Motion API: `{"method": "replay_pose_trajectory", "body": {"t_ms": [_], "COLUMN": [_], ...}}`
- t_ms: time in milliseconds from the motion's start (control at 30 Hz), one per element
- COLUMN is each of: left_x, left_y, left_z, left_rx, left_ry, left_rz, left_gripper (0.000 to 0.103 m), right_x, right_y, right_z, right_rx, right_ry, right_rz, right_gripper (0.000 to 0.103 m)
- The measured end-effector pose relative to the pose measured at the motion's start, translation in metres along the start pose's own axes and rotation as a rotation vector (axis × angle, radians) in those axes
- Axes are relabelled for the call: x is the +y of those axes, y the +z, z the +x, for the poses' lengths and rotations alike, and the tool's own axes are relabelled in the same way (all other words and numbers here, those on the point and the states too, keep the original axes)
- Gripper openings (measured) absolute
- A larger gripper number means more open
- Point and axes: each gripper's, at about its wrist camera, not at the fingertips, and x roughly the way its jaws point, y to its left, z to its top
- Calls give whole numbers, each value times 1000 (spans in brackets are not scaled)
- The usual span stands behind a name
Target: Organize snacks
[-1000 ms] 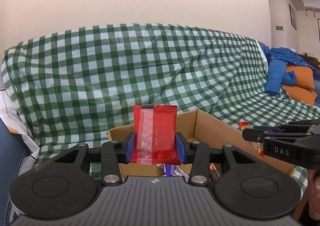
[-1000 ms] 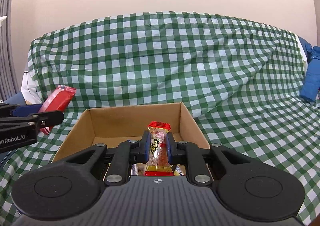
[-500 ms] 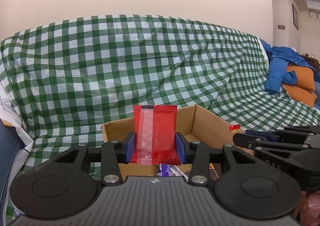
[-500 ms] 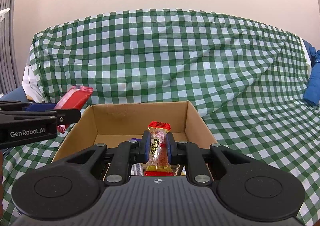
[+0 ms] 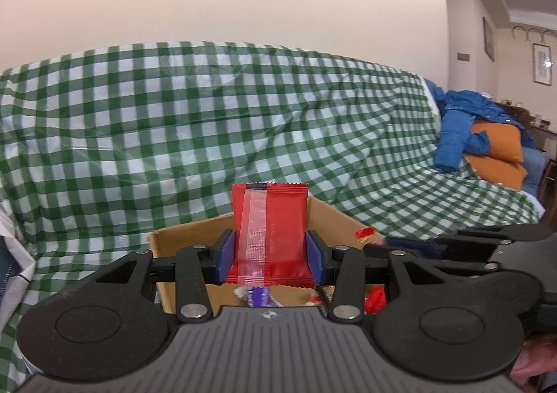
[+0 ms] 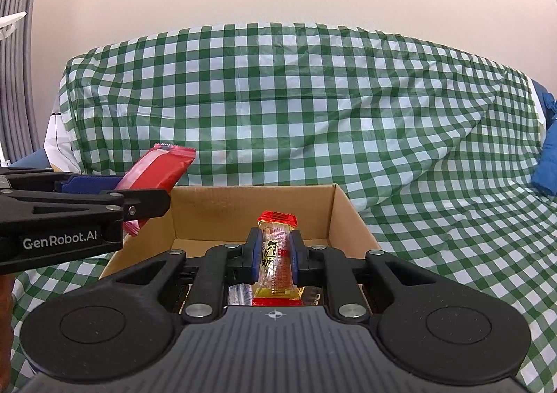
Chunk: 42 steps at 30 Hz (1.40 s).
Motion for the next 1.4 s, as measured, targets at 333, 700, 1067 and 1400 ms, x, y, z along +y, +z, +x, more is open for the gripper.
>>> {"method": "replay_pose_trajectory", "body": {"t_ms": [333, 700, 1067, 1400], "left_x": [3, -3, -36, -19], "left_y": [-1, 19, -13, -52], "left_z": [-3, -39, -87, -49], "left_rx": [-28, -19, 101, 330], "left_ry": [54, 217, 238, 255], "left_rz": [5, 26, -81, -127], "left_gripper": [82, 92, 103, 103], "right_x": [-2, -2, -21, -23], "right_y": [-3, -1, -7, -21], "right_z": [4, -15, -75, -71], "right_rx": [59, 44, 67, 133], "right_ry": [-28, -26, -98, -118], "right_rz": [-1, 45, 86, 22], "right_gripper": [78, 102, 102, 102]}}
